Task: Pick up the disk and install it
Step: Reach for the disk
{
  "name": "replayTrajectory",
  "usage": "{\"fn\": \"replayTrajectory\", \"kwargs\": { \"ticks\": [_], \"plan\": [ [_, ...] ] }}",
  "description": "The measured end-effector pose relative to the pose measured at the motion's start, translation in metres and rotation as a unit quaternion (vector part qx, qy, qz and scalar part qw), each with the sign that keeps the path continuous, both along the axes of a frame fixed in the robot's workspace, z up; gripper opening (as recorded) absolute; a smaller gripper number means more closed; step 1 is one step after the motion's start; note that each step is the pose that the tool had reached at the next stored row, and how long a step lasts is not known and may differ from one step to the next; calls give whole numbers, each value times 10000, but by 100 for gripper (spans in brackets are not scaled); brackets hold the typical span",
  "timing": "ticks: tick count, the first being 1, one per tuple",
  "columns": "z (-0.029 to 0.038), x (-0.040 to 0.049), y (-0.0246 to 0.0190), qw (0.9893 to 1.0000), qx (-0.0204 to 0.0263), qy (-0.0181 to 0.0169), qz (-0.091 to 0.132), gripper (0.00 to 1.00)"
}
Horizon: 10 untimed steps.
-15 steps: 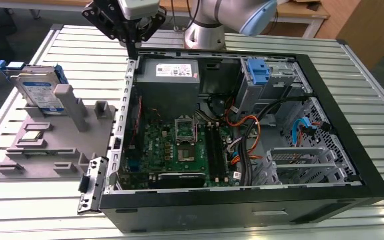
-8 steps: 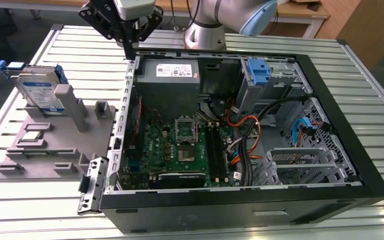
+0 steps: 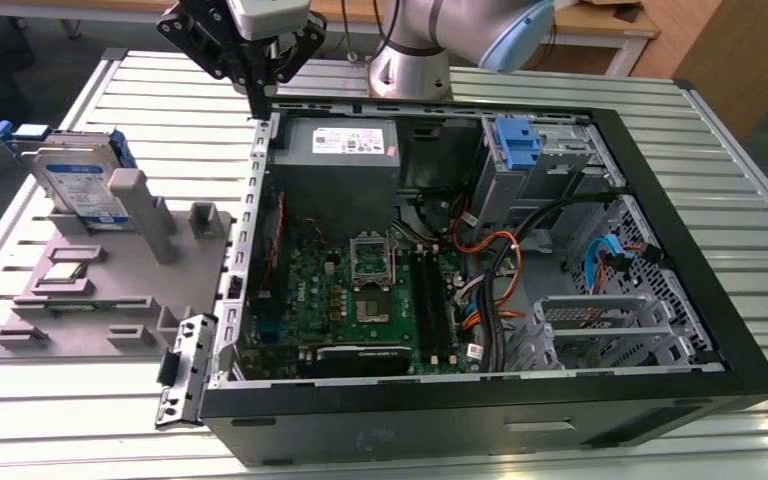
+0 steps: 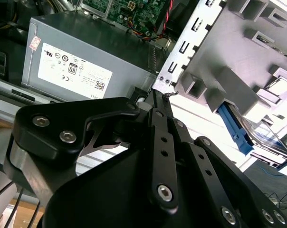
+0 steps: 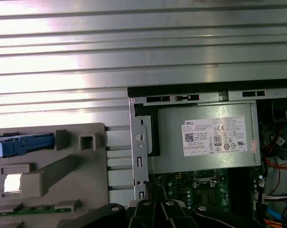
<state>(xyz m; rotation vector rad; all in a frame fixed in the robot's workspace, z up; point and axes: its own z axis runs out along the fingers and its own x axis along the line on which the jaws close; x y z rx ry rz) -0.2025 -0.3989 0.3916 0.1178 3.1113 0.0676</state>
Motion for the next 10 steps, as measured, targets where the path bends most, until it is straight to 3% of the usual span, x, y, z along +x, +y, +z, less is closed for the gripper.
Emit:
{"fn": "replayTrajectory", "kwargs": {
  "ticks": [5,10],
  "plan": [
    [-1,-21,0,10000,0,0,-1,10],
    [-8,-112,0,10000,0,0,0,10]
  ]
}}
